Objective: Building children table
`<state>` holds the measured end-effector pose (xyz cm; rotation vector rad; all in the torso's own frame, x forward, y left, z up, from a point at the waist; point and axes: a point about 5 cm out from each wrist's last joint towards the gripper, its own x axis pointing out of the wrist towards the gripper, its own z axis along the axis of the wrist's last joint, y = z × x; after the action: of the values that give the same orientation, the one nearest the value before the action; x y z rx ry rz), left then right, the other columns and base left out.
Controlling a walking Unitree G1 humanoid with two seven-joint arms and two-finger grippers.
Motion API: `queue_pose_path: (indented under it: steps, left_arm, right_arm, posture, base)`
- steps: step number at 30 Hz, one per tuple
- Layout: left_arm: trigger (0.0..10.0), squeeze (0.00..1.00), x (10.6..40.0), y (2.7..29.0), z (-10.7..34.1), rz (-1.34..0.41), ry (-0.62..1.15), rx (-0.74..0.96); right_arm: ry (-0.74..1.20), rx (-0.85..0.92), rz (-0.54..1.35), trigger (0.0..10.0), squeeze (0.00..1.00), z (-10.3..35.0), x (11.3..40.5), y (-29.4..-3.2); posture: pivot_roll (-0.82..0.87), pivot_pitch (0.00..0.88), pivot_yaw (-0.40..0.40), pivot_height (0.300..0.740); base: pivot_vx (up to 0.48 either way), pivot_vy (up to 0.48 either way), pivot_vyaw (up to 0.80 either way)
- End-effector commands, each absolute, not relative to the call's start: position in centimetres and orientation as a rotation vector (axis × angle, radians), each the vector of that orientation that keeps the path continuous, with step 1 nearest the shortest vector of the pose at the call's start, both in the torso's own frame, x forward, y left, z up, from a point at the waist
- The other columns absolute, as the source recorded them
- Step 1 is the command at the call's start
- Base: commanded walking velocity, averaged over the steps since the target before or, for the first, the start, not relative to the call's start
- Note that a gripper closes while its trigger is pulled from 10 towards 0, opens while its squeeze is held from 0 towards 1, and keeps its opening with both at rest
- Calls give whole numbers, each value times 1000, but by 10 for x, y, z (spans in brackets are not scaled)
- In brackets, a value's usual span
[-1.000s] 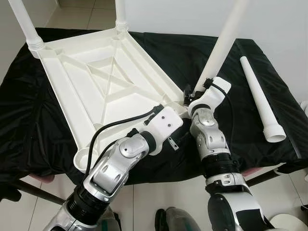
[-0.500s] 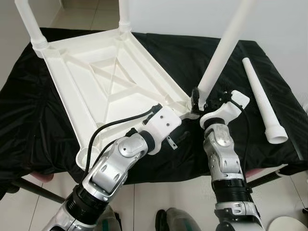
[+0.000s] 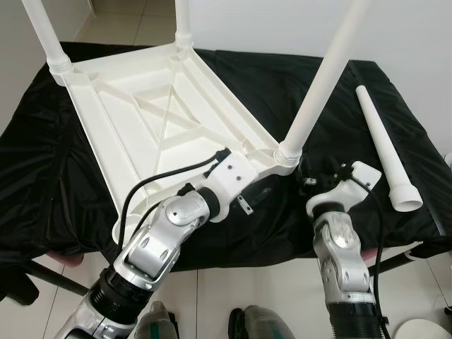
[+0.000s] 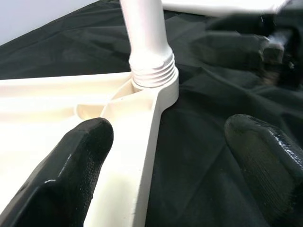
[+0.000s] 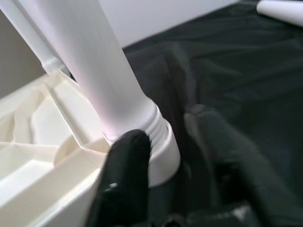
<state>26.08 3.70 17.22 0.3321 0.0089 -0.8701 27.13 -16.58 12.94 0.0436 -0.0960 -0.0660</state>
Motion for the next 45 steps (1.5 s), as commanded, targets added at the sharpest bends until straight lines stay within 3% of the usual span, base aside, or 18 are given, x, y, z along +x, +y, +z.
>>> queue_pose_path:
  steps: [1, 2, 9, 18, 23, 26, 31, 38, 45]
  left_arm:
    - [10000, 0, 262, 36, 173, -878, 7, 342]
    - [10000, 0, 263, 36, 173, -878, 7, 342]
    - [10000, 0, 263, 36, 176, -871, -2, 339]
    - [10000, 0, 265, 36, 178, -862, -10, 337]
    - [10000, 0, 266, 37, 180, -855, -17, 339]
    - [10000, 0, 267, 38, 181, -844, -23, 341]
    - [10000, 0, 266, 37, 181, -845, -23, 340]
    - [10000, 0, 265, 39, 174, -873, 26, 359]
    - [10000, 0, 277, 46, 165, -759, 108, 352]
  right_arm:
    - [-84, 58, -43, 0, 0, 129, 271, -165]
    - [-77, 67, -24, 10000, 0, 128, 271, -164]
    - [16, 98, 140, 10000, 0, 117, 279, -148]
    - [18, 104, 216, 10000, 0, 123, 294, -148]
    - [3, 103, 182, 10000, 0, 129, 305, -158]
    - [-9, 135, 84, 10000, 0, 142, 325, -191]
    - [-4, 146, 72, 10000, 0, 145, 331, -203]
    - [-2, 94, 88, 10000, 0, 157, 349, -241]
    - [-166, 206, 219, 10000, 0, 175, 340, -215]
  posture:
    - [-101, 30, -48, 740]
    - [-101, 30, -48, 740]
    - [-89, 34, -54, 740]
    - [-75, 34, -62, 740]
    - [-68, 31, -68, 740]
    - [-69, 28, -73, 740]
    - [-70, 30, -74, 740]
    - [-76, 33, -67, 740]
    - [-71, 41, -69, 740]
  base:
    - [0, 0, 0]
    - [0, 0, 0]
    - [0, 0, 0]
    - [0, 0, 0]
    - [0, 0, 0]
    - [0, 0, 0]
    - [0, 0, 0]
    - [0, 0, 0]
    - [0, 0, 0]
